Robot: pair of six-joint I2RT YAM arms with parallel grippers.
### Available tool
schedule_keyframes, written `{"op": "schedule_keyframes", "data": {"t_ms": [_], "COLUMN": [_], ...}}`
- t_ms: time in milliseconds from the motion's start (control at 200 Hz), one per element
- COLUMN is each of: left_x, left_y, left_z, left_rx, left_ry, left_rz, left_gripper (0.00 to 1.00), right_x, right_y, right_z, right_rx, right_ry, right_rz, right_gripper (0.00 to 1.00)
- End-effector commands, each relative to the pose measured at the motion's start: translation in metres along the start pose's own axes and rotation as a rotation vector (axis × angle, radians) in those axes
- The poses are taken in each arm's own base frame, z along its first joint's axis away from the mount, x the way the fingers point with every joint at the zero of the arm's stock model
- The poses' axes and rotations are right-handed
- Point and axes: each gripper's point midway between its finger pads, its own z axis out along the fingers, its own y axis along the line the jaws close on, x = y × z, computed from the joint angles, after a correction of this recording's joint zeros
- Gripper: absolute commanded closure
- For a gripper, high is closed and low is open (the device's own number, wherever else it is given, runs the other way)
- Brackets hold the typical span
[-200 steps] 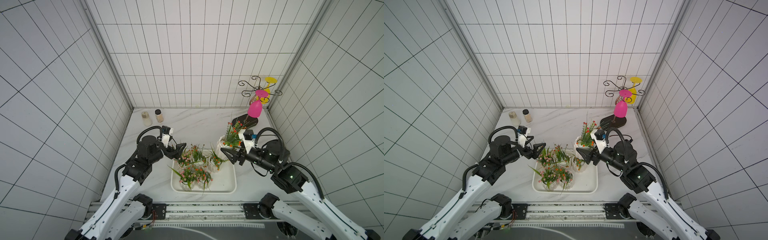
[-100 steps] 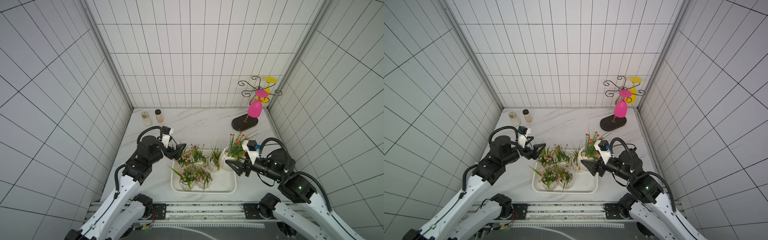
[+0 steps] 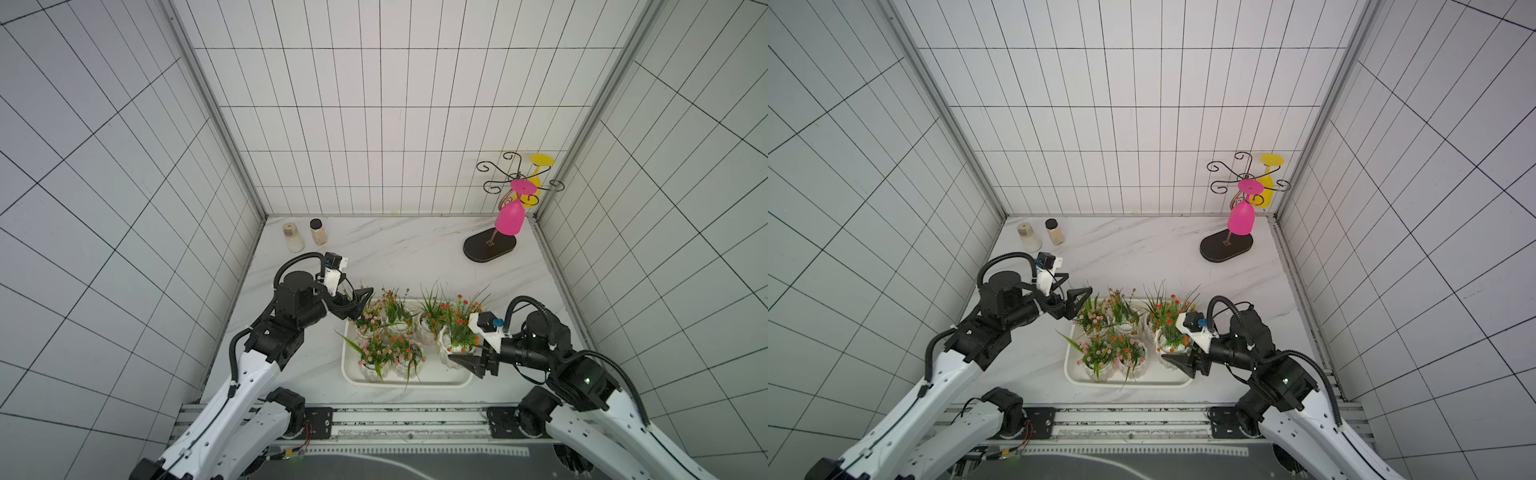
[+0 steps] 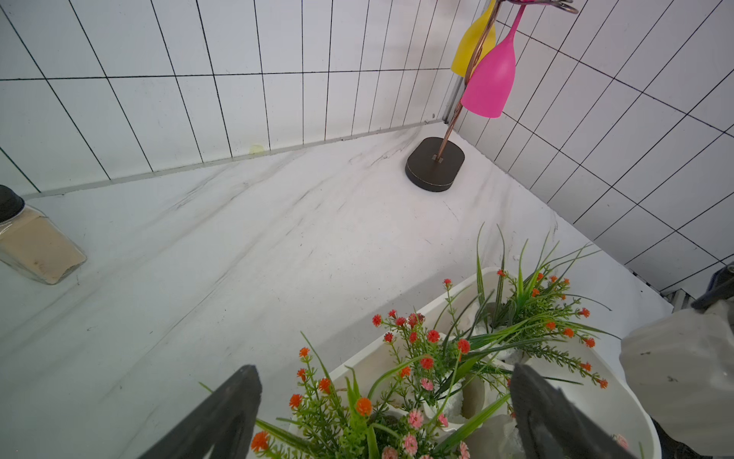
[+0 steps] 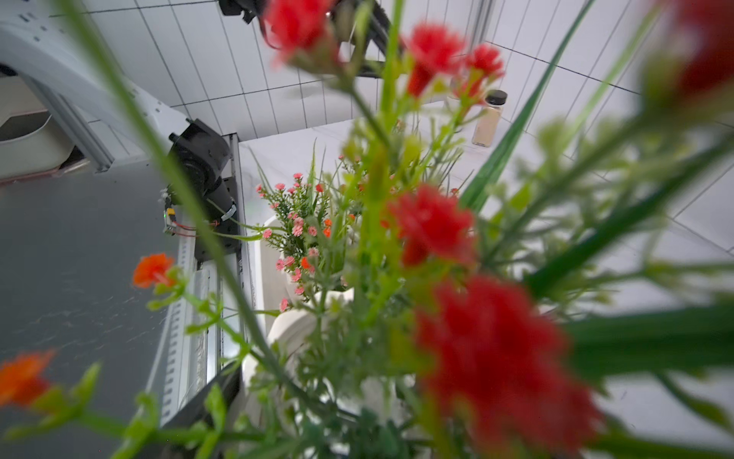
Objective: Put the potted gypsophila into the storage box
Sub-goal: Place the baby's breath potted plant at the storage box.
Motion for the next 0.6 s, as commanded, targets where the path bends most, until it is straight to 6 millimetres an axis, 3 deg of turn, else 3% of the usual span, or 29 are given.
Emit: {"op": "schedule_keyframes", "data": {"t_ms": [0,180,600], "left_x": [-0.009,-0.011,-0.011], "left_y": [-0.005,-0.007,-0.01], "left_z": [-0.002,-0.004,-0.006], "left_rx": [0.023,0.032,0.046], "left_ry": [-0.028,-0.044,-0.051], "left_rz": [0.012,0.022,0.022], "left_gripper": [0.03,0.03,0.03], "right_x": [0.006,0.018,0.045], "right_y": [0.019,0.026,0.012], "right_z": [0.004,0.012,0.034], "right_rx": [-0.116,-0.182,-0.152], "right_ry": [-0.032,-0.009,0.032], "right_rz": [-0.148,-0.161,-0.205], "right_gripper": [0.25,0.24,0.24]}}
